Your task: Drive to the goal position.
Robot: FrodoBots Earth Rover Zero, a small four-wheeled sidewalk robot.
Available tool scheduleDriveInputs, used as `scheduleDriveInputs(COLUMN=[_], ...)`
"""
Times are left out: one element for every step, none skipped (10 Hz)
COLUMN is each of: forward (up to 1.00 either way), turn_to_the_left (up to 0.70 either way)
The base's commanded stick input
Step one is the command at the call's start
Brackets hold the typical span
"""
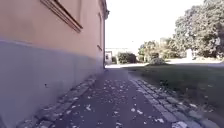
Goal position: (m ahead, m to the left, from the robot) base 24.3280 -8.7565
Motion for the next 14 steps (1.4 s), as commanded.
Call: scheduleDriveInputs(forward=[0.7,0.7,0.7,0.7,0.7,0.7,0.7,0.7,0.7,0.7,0.7,0.7,0.7,0.7], turn_to_the_left=[0.0,0.0,0.0,0.0,0.0,-0.04,-0.06,0.0,-0.08,0.0,0.0,0.0,0.0,-0.03])
